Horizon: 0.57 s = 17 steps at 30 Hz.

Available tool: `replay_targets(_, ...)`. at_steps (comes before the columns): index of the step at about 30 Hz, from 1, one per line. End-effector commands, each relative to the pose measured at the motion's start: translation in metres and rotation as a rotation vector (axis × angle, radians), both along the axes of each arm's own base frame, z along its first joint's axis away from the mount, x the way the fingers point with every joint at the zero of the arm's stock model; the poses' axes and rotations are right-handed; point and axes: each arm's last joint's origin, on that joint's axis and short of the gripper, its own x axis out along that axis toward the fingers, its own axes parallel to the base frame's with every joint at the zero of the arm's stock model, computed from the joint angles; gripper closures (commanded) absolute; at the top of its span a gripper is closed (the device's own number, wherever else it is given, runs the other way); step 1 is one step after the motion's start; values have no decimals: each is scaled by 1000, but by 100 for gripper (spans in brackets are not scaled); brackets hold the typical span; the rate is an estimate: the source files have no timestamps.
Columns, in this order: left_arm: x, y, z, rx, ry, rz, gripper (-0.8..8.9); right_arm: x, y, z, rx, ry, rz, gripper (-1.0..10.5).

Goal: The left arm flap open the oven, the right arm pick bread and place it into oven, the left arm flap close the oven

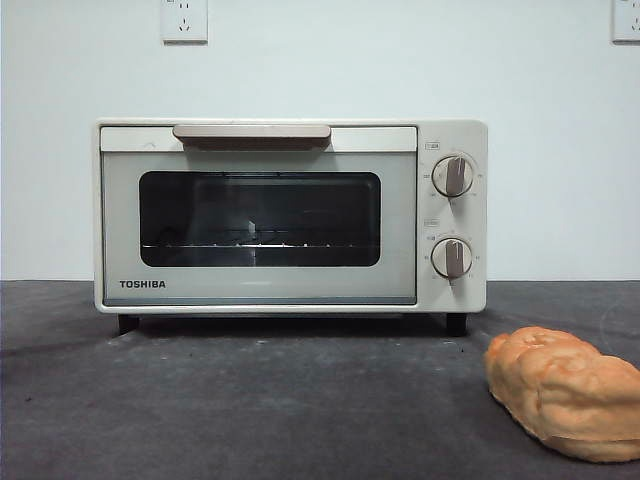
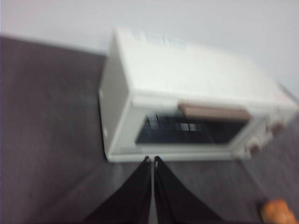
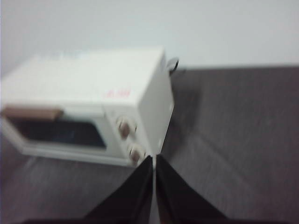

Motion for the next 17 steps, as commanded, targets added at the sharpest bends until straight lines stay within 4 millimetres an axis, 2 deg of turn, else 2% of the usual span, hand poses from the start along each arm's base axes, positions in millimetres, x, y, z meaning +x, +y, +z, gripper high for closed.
replay_targets(1,7,-1,10,72,41,-63,798,6,1,6,-56,58,57,941)
replay_targets(6,18,-3,17,131,149,-123,798,19,3,3,-64,215,147,941)
replay_targets(11,21,-6,14,131,204,-160,798,25,6,-7,-61,354,208,941)
replay_targets(17,21,-6,13,143,212,-171,798,29,9,-9,-71,378,237,940)
